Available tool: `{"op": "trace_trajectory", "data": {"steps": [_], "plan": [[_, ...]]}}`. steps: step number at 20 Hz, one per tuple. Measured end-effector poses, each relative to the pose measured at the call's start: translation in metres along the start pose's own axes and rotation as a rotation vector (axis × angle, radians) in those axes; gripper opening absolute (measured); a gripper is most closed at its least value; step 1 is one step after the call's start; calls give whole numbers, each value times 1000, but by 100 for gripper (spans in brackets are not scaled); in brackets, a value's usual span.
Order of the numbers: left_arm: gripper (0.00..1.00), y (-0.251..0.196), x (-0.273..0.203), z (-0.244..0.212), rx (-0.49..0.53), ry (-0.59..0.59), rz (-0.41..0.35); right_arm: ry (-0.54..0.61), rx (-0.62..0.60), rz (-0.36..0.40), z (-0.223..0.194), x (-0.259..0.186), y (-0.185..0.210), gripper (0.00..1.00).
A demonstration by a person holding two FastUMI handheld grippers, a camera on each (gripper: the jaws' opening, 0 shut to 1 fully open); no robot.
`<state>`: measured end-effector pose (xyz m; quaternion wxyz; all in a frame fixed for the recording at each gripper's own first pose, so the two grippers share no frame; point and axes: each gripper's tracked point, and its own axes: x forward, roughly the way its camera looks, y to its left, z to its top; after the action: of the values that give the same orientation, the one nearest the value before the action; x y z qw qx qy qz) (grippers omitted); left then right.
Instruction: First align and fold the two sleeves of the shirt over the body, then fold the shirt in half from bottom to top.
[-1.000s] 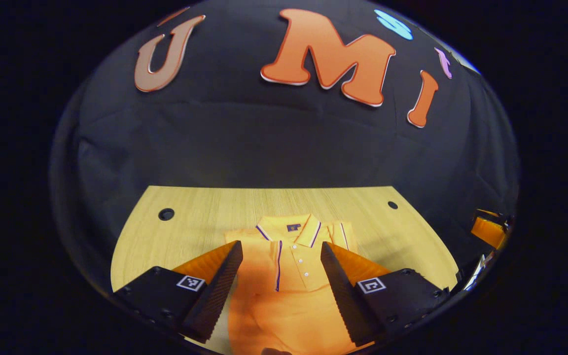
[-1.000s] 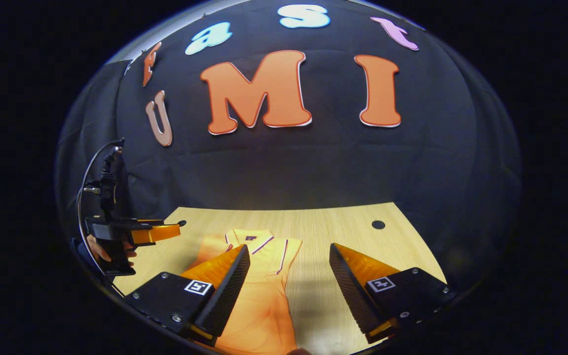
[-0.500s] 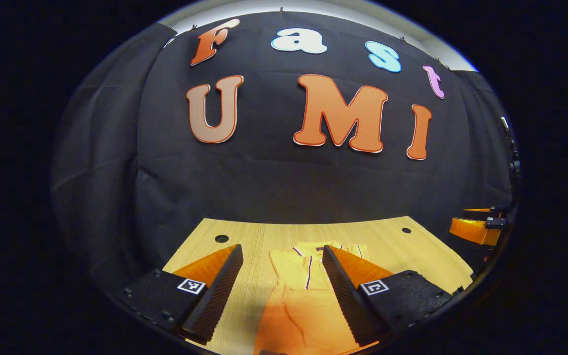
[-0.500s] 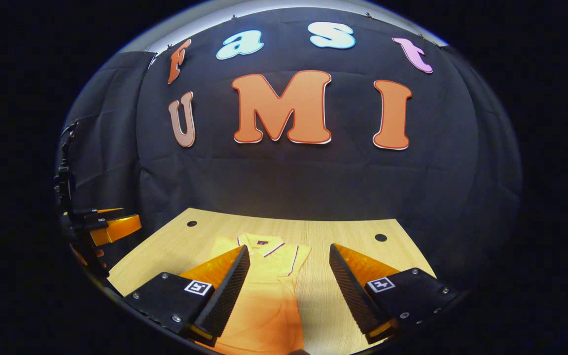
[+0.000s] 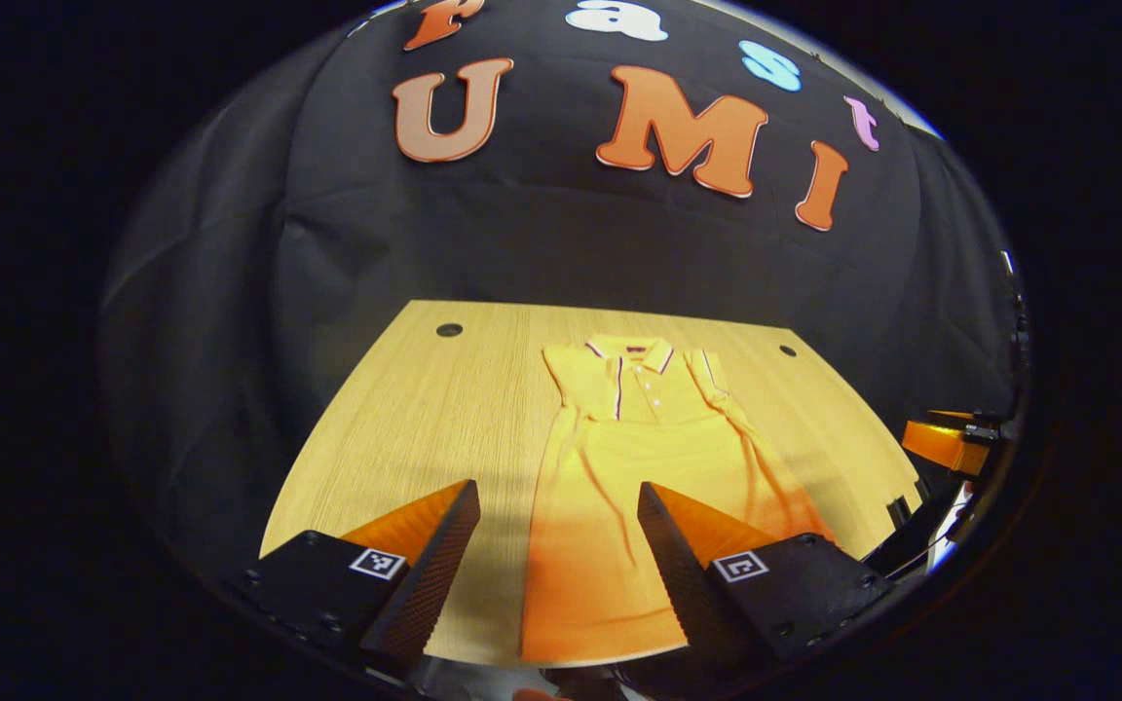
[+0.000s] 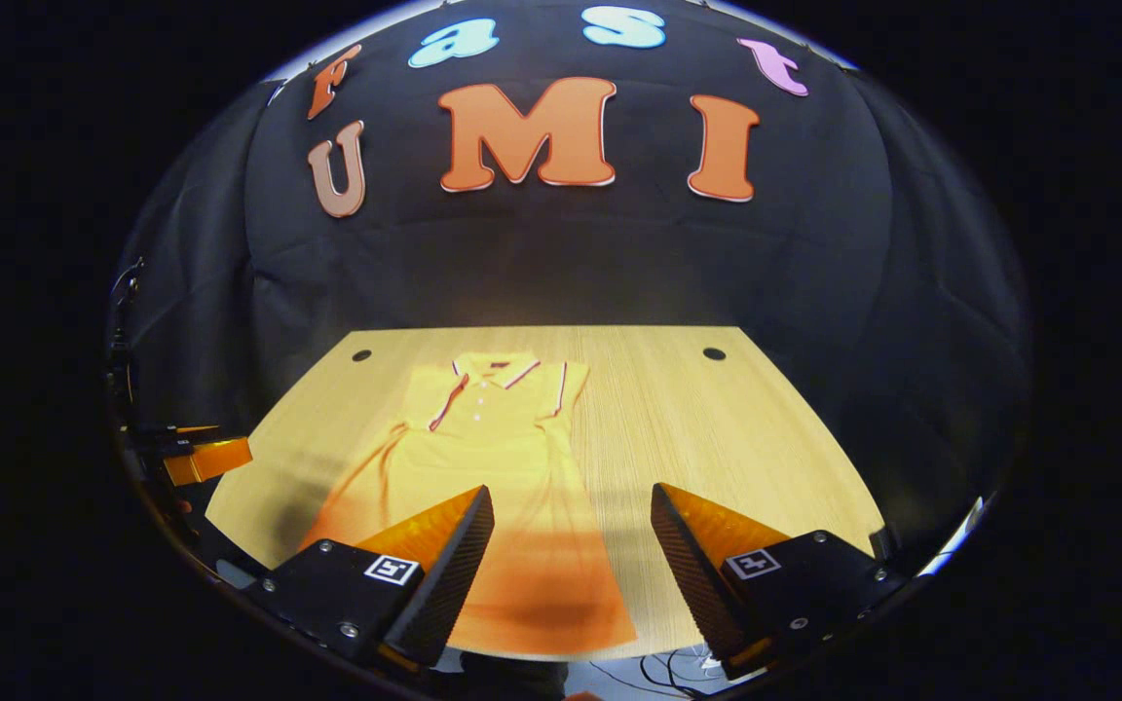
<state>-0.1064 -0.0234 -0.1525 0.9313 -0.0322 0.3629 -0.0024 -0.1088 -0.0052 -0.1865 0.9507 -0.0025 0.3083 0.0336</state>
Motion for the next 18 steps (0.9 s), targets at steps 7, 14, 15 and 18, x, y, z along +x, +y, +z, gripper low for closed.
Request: {"op": "trace_trajectory", "data": {"steps": [7,14,15,18], "plan": [[99,-13,22,-106,-45,302,-8,308,55,29,-124,3,-22,99],[99,1,60,-141,-158,579,28,563,84,96,-192,33,-29,99],[99,4,74,-144,-147,594,44,581,75,97,-196,33,-31,99],[99,14,70,-156,-114,637,89,632,55,112,-205,36,-24,96]]}}
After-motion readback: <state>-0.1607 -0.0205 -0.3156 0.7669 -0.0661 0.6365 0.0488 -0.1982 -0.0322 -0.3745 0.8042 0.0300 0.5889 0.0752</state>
